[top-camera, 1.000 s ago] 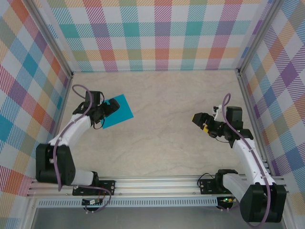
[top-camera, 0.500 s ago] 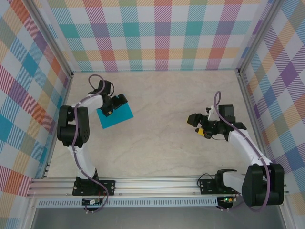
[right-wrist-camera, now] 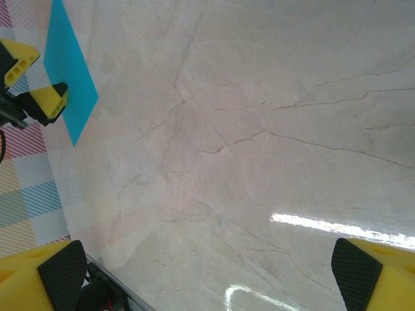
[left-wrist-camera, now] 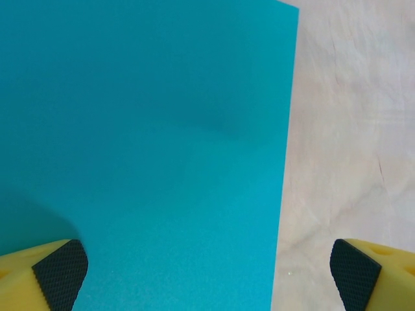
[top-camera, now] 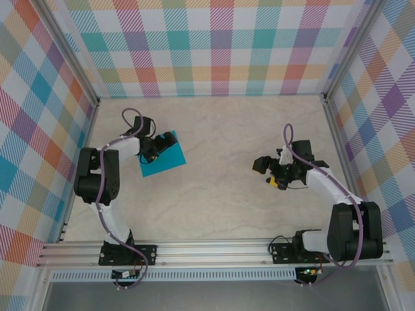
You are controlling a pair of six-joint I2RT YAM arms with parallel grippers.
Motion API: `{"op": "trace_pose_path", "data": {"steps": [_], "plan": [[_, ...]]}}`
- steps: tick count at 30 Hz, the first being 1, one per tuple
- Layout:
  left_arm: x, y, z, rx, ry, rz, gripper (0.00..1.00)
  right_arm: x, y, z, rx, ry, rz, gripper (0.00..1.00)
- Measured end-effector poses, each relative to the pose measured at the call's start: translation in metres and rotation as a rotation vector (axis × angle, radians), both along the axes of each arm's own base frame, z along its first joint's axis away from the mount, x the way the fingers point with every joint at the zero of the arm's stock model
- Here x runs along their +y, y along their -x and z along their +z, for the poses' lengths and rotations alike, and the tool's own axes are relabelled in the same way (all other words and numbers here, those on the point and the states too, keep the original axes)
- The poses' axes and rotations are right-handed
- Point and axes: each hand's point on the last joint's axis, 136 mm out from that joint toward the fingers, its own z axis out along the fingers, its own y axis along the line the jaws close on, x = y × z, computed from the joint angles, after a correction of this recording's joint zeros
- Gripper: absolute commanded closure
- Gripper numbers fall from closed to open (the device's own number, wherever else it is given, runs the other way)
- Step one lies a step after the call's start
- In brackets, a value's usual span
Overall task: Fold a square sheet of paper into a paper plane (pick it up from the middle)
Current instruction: Move the square sheet of paper to the center of the table.
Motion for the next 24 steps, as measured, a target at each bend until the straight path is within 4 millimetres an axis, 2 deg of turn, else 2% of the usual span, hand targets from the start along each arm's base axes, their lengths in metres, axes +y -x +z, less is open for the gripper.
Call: {"op": "trace_pose_path", "data": {"steps": [2,7,10,14,20,24], "plan": [[-0.014,0.016,0.000,0.006,0.013,-0.023,0.00,-0.002,0.003,-0.002,0.015,0.013,-0.004,0.00],[-0.068,0.059,0.000,0.015,0.026,-0.120,0.00,-0.004,0.017,-0.007,0.037,0.025,-0.009,0.00],[-0.093,0.077,-0.001,0.002,0.038,-0.148,0.00,-0.005,0.027,-0.012,0.061,0.025,-0.009,0.00],[-0.112,0.088,0.001,-0.028,0.055,-0.134,0.00,-0.004,0.040,-0.009,0.065,0.018,-0.003,0.00],[-0.155,0.110,0.002,-0.035,0.075,-0.166,0.00,0.001,0.053,0.005,0.027,-0.010,0.019,0.00],[-0.172,0.115,0.002,-0.047,0.097,-0.168,0.00,0.003,0.057,0.010,0.021,-0.018,0.028,0.00]]}}
